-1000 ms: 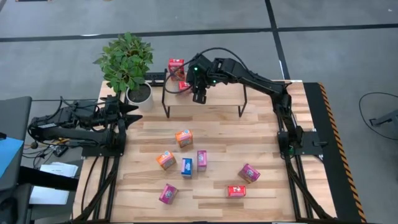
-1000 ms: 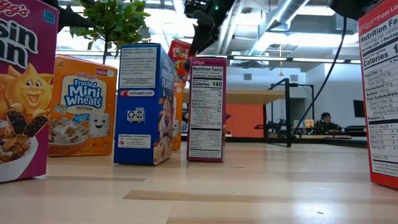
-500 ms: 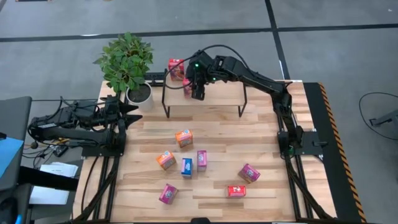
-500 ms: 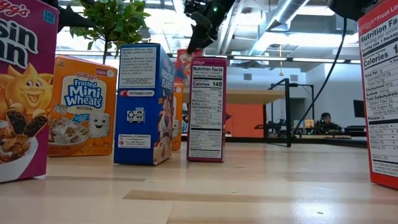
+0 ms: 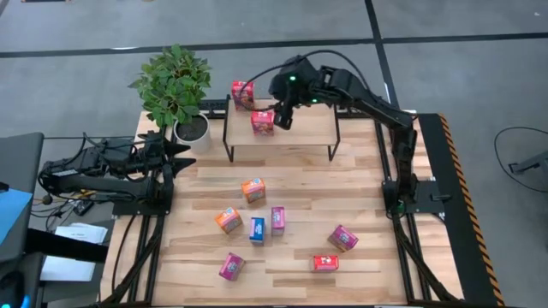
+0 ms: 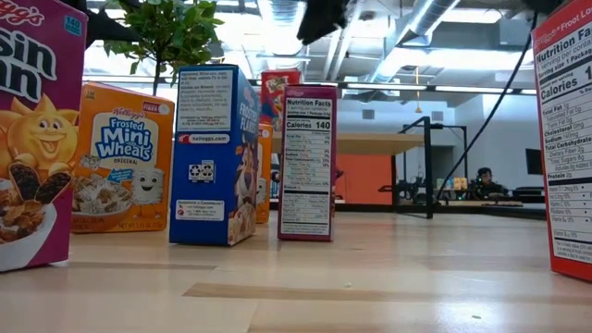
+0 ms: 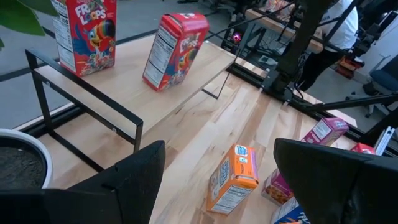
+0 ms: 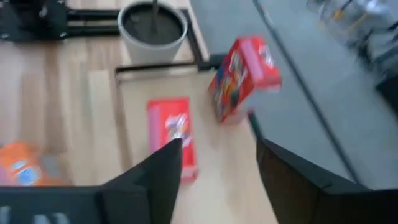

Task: Stack cereal on shelf
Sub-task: Put the top red cereal box on the shelf aligned with the other red cereal box on the shelf

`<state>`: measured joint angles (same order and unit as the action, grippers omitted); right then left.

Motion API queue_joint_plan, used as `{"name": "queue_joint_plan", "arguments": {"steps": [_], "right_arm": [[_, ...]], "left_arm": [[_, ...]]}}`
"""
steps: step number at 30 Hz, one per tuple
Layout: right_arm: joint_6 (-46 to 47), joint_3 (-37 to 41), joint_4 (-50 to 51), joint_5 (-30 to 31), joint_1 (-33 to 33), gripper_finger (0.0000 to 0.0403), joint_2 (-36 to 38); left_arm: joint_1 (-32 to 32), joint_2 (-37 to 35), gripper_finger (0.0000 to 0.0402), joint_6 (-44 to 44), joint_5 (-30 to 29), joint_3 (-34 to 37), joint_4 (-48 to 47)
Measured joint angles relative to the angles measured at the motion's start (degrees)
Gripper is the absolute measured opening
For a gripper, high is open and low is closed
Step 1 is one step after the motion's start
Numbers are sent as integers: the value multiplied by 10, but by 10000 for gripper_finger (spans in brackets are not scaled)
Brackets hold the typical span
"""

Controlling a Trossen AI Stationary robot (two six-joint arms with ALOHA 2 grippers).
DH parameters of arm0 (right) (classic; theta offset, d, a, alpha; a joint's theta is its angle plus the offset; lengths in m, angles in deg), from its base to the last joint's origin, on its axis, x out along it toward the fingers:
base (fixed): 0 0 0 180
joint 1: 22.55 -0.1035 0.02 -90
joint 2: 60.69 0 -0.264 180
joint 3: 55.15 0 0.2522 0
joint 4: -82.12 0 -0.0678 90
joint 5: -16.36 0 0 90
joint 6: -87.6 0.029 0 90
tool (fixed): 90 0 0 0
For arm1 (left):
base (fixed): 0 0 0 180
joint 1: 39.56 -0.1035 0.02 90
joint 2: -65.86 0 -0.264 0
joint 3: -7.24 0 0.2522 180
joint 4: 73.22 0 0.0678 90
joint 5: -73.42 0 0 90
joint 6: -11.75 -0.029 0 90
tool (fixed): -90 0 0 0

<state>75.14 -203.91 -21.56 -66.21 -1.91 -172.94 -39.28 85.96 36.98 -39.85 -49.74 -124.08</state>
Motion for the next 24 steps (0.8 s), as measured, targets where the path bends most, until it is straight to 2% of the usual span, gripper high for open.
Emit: {"name": "queue_joint_plan", "arguments": {"steps": [3,7,11,14,18,24], "right_arm": [[27,20,35,-10,0,170,18],[41,88,34,-71,1,84,32],[52,190,-27,-77,-5,21,54],[59,271,-104,-77,-8,10,78],[95,366,-217,-76,-4,33,101],[108,428,-327,-75,-2,29,98]], "left_arm": [[0,0,290,0,0,0,0],[0,0,290,-8,0,0,0],[0,0,290,-8,-6,0,-6],[0,0,290,-8,-14,0,-15],[0,0,290,-7,-14,0,-17],[0,0,290,-3,-14,0,-26]]}}
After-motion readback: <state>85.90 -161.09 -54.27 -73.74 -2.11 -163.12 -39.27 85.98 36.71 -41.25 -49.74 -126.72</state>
